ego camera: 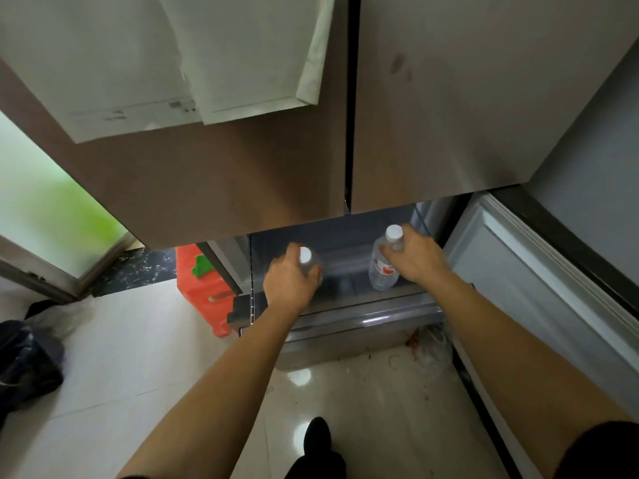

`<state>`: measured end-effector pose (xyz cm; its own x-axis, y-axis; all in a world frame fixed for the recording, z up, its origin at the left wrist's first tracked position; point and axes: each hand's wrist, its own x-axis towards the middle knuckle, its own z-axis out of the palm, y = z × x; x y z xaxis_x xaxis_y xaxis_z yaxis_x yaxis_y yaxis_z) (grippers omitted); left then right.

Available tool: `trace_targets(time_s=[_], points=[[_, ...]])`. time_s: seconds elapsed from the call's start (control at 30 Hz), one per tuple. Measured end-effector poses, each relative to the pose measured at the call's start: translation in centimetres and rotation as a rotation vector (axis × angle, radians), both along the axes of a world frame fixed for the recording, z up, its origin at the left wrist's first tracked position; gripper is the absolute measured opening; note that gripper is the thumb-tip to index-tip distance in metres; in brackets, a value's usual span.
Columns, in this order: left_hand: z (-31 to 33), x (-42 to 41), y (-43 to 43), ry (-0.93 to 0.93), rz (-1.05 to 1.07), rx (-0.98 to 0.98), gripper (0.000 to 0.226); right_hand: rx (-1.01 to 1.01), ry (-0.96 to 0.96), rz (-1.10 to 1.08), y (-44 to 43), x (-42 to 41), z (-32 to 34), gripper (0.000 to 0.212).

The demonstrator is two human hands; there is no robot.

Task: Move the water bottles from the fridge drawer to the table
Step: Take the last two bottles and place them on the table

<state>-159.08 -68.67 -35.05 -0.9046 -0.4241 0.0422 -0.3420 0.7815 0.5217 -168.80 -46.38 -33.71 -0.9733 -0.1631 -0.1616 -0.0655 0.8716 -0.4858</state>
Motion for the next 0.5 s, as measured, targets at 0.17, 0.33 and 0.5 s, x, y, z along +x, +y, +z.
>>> trace_targets(time_s=[0.17, 0.33, 0.5], points=[[-1.1, -0.6, -0.7, 0.014, 0.000, 0.139, 0.054, -0.118, -0.037, -0.102, -0.4, 1.4, -1.9, 0.084], [-1.8, -1.3, -1.1, 0.015, -0.042, 0.410, 0.062, -0.372, -0.045, -0.202, -2.0, 1.8, -4.0, 0.076], [-2.4, -1.3, -1.0, 0.020, -0.064, 0.415, 0.069, -0.375, -0.072, -0.273, -2.2, 1.5, -4.9, 0.071]])
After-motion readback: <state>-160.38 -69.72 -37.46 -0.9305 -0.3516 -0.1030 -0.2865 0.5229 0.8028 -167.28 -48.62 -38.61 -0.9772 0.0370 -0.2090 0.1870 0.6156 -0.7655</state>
